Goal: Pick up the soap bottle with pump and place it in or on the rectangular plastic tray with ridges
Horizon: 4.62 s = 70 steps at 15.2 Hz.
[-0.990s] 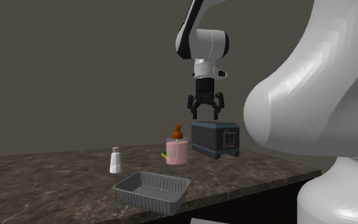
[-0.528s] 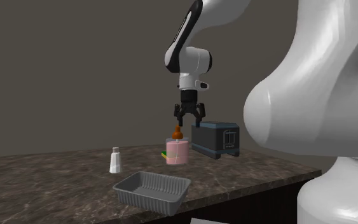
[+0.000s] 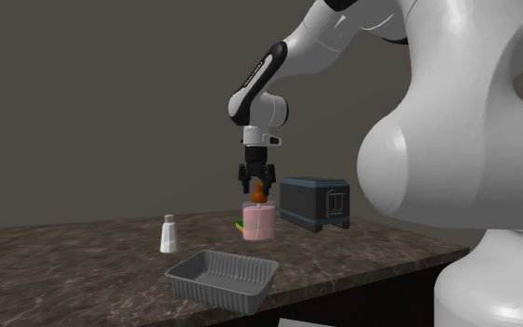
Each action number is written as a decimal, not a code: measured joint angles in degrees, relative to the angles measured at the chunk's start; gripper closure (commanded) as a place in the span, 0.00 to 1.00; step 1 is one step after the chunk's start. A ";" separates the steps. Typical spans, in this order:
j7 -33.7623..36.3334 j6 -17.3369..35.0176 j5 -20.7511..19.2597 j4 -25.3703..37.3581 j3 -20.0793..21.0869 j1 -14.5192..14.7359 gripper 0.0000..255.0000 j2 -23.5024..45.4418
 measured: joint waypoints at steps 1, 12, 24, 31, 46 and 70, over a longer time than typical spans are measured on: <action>1.60 -0.47 -1.41 2.83 -0.43 1.21 0.00 2.67; 5.91 2.29 -5.72 7.56 -2.51 4.70 0.00 10.96; 5.98 2.53 -5.81 7.53 -2.51 4.80 1.00 11.10; 5.67 1.32 -5.37 8.07 -2.30 4.58 1.00 10.42; 3.98 -8.28 -2.70 14.25 -0.85 4.12 1.00 6.47; 4.51 -5.21 20.06 -21.05 5.28 5.78 1.00 -32.11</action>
